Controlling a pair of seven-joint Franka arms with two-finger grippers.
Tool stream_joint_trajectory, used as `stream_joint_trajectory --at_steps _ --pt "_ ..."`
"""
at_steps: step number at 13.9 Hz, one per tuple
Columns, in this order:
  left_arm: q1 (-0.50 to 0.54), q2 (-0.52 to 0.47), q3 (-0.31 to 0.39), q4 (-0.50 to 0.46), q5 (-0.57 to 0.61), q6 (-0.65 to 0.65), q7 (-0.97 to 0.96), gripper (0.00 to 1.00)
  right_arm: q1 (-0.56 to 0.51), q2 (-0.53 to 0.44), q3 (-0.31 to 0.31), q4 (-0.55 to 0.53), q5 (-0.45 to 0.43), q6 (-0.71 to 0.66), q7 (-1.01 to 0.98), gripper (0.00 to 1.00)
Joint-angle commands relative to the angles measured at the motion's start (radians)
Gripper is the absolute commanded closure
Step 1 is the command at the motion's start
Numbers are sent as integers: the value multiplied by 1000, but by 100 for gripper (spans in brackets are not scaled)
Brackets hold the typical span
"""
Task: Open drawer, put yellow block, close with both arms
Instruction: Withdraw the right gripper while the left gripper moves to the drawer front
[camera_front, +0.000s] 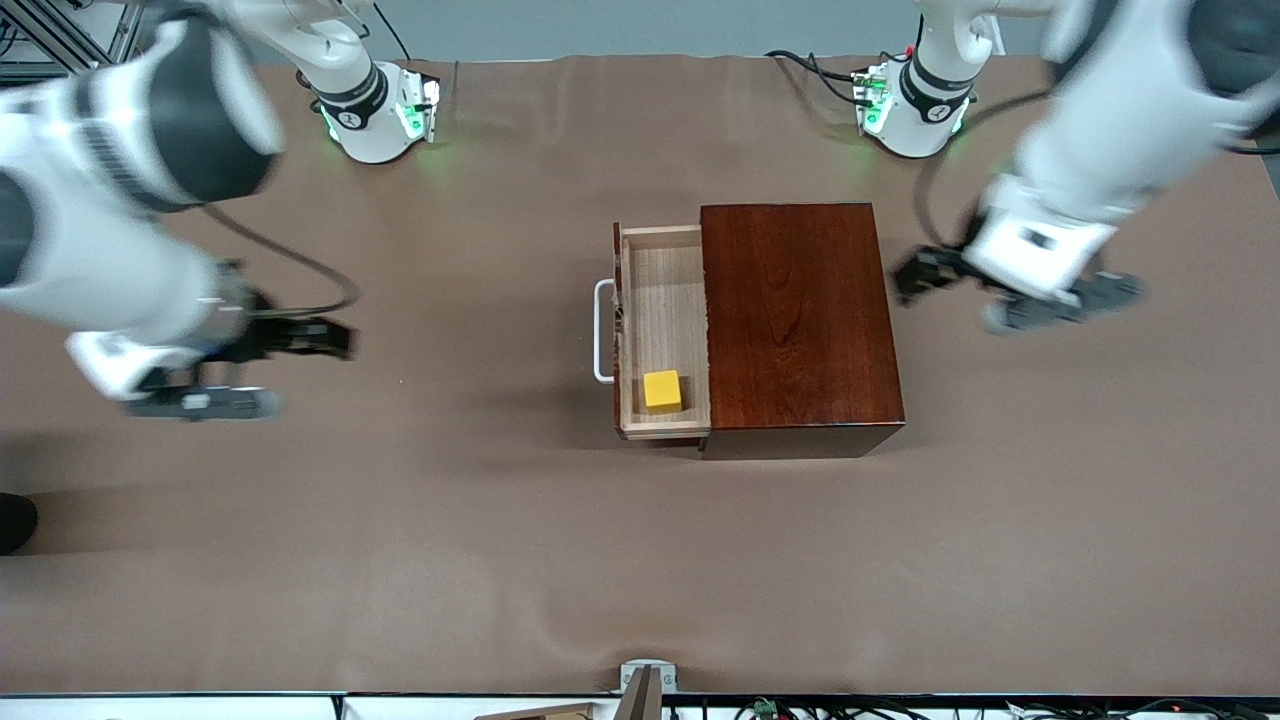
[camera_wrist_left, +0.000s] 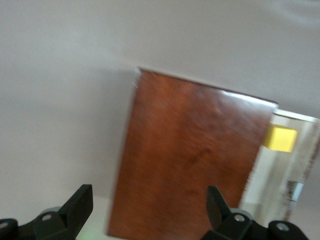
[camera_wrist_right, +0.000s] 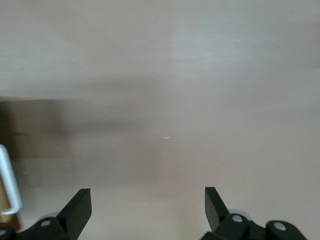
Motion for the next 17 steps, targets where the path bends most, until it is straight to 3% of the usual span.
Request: stream_joint_trajectory --at_steps 1,3,6,9,13,17 --pt "-121 48 -14 17 6 -5 -226 0 -120 -99 26 -150 -30 76 -125 0" --pt "-231 100 -12 39 12 19 -359 0 -202 -154 28 -251 -26 154 -226 0" --pt "-348 190 -11 81 18 62 -632 0 -239 -219 26 -342 -26 201 -229 0" --pt "-466 301 -3 131 18 140 -853 0 -251 -238 25 -322 -32 161 -242 0" --pt "-546 379 2 141 35 285 -1137 0 -262 -236 26 -258 -33 83 -240 0" --pt "-604 437 6 142 144 357 -1572 0 -257 -235 29 -225 -30 58 -229 0"
